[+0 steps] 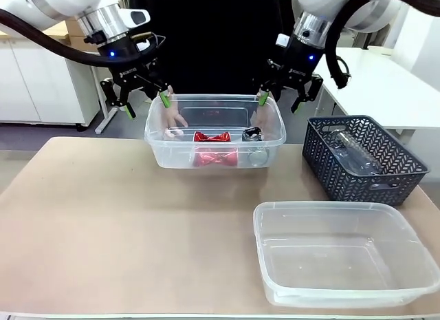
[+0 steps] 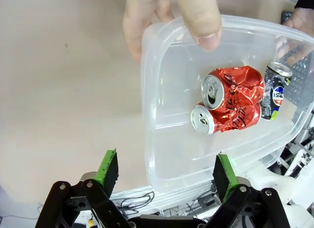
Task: Sort the waste into each basket.
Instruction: Pick up the Organizing box on the right side of the table and lift it.
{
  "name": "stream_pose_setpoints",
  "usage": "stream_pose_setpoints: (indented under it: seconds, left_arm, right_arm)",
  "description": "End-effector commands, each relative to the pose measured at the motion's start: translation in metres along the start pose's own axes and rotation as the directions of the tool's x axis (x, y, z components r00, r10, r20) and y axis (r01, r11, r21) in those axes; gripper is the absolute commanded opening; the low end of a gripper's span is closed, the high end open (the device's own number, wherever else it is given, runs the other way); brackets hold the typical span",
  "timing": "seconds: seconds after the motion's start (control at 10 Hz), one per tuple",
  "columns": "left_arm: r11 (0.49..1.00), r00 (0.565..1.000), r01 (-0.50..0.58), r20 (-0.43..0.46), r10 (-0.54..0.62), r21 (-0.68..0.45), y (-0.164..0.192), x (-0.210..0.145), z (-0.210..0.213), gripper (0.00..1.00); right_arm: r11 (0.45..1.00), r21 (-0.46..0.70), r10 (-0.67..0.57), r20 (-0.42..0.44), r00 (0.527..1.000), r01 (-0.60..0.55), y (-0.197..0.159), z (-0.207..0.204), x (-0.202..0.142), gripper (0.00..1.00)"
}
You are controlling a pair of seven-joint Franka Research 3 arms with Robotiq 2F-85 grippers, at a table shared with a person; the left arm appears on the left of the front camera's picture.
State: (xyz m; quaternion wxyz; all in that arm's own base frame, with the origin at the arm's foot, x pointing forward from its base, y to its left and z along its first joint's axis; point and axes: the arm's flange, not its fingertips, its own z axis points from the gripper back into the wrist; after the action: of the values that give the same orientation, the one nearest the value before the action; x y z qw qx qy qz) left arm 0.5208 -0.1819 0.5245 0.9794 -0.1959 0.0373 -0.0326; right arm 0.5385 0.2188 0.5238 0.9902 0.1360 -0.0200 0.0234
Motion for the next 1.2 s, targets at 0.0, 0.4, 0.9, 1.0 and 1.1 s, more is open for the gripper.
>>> stream_pose_setpoints:
  seconds: [0.0,0.4,0.9,1.0,1.1]
  left_arm:
    - [1.0,1.0,0.003,-0.002,-0.003,-0.001,-0.001,0.001,0.002,1.0]
    - [1.0,1.0,0.003,-0.002,-0.003,-0.001,-0.001,0.001,0.002,1.0]
    - [0.998,0.999,0.037,0.039,-0.038,0.043,-0.008,-0.111,0.007,1.0]
    - [0.997,0.998,0.047,0.045,-0.05,0.064,-0.007,-0.15,0.001,1.0]
    - [0.993,0.997,0.065,0.04,-0.07,0.102,-0.01,-0.187,-0.008,1.0]
  right_arm:
    - [1.0,-0.003,-0.002,0.008,1.0,0.002,0.0,0.003,0.001,1.0]
    - [1.0,-0.003,-0.002,0.008,1.0,0.002,0.0,0.003,0.001,1.0]
    - [0.996,0.022,0.083,0.045,0.996,-0.084,-0.02,0.058,-0.16,1.0]
    - [0.999,0.007,0.032,0.07,0.997,-0.033,-0.028,0.062,-0.201,1.0]
    - [0.999,-0.044,-0.017,0.144,0.989,0.024,-0.039,0.066,-0.237,1.0]
